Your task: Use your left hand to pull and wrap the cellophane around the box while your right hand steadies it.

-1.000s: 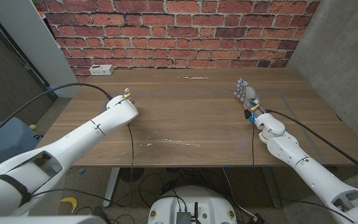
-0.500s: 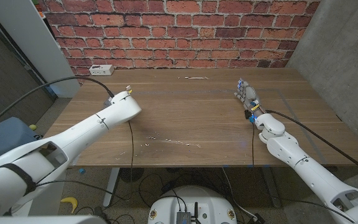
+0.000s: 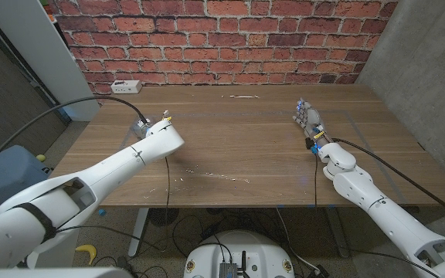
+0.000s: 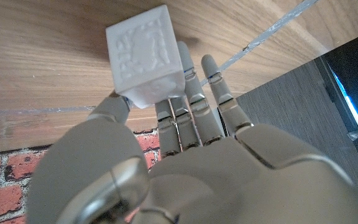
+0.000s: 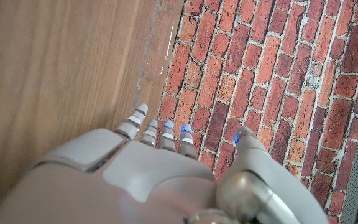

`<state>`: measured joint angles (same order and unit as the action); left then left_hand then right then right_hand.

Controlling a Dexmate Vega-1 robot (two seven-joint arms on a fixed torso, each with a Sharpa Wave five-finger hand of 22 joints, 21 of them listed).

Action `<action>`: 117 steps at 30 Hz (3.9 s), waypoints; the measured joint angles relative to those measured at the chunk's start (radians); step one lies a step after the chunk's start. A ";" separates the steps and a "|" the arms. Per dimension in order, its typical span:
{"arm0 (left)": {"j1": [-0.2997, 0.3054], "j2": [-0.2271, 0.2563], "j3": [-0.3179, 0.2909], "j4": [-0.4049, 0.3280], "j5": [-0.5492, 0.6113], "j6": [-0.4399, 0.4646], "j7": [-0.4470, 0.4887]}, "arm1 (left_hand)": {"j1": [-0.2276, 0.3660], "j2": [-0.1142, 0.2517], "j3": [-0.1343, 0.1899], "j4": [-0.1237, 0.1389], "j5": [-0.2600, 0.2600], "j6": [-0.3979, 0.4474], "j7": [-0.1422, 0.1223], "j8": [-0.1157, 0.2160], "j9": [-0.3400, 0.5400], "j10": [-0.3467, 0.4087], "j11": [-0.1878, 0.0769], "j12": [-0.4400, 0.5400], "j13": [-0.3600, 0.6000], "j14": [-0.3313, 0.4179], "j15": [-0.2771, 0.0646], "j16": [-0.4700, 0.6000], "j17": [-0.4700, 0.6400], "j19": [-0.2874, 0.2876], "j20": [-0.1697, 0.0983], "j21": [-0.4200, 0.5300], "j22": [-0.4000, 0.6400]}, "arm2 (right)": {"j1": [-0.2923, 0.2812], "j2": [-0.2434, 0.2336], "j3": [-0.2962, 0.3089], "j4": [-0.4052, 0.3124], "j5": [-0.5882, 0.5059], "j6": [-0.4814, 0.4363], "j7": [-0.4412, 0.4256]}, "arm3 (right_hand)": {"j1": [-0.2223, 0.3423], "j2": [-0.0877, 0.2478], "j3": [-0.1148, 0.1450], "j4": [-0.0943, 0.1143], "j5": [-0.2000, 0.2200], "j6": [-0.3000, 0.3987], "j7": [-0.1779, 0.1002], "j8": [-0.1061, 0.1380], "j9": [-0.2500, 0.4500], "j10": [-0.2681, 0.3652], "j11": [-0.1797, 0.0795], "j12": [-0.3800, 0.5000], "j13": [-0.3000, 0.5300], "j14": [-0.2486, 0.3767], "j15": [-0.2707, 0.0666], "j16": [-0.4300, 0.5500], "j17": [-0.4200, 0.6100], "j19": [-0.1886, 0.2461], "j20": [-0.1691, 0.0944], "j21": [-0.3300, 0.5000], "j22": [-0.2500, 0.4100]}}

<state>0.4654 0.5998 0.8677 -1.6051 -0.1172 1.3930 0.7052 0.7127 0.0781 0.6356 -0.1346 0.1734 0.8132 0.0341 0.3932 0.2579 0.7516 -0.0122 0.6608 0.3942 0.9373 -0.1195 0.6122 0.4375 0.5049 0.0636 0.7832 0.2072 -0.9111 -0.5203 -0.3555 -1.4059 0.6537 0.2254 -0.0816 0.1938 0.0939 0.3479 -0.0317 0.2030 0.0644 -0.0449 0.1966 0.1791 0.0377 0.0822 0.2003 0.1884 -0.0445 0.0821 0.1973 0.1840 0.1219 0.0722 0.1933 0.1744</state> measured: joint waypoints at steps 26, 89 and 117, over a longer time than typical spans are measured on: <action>0.005 0.010 0.090 -0.010 0.227 -0.212 0.073 | 0.019 -0.019 0.010 0.062 -0.003 0.021 -0.014 0.021 0.042 -0.008 -0.026 0.061 0.044 0.018 -0.005 -0.002 0.053 -0.070 -0.012 0.010 -0.002 | -0.061 -0.009 0.023 -0.067 -0.007 0.013 -0.066 | 0.000 0.000 0.000 0.000 0.000 0.005 -0.005 0.000 0.000 0.004 0.004 0.000 0.000 0.007 0.007 0.000 0.000 0.005 0.005 0.000 0.000; 0.016 -0.152 0.078 0.173 0.647 -0.803 -0.260 | 0.036 -0.036 0.038 0.121 -0.005 0.027 -0.012 0.023 0.044 0.002 -0.049 0.073 0.109 0.006 0.006 -0.039 0.063 -0.123 -0.008 0.031 -0.007 | -0.108 -0.040 0.066 -0.085 0.019 0.016 -0.077 | 0.000 0.010 0.004 -0.004 0.000 0.036 -0.014 0.000 0.000 0.029 0.007 0.000 0.000 0.023 0.023 0.000 0.005 0.003 0.025 0.000 0.000; 0.027 -0.200 0.117 0.187 0.657 -0.829 -0.356 | 0.047 -0.047 0.024 0.110 -0.005 0.034 -0.005 0.023 0.039 0.018 -0.050 0.076 0.105 0.013 -0.001 -0.043 0.063 -0.126 -0.006 0.045 -0.012 | -0.098 -0.055 0.076 -0.057 0.044 0.009 -0.032 | -0.004 0.014 0.004 -0.004 -0.005 0.059 -0.166 0.000 0.010 0.048 0.013 0.000 0.000 0.036 0.025 0.000 0.005 0.001 0.037 0.000 0.000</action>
<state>0.4922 0.3999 0.9848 -1.4181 0.5397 0.5637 0.3488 0.7601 0.0308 0.6597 -0.0248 0.1685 0.8475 0.0294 0.4163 0.2968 0.7693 -0.0624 0.7368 0.4991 0.9504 -0.1206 0.5691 0.5004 0.3790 0.0580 0.8287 0.1951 -1.0094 -0.5753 -0.2800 -1.4628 0.6973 0.2347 -0.1131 0.1898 0.1083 0.3521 -0.0357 0.1981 0.1231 -0.2112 0.1966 0.1888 0.0860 0.0947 0.2003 0.1882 -0.0087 0.1072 0.1973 0.1886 0.1234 0.1093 0.1933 0.1743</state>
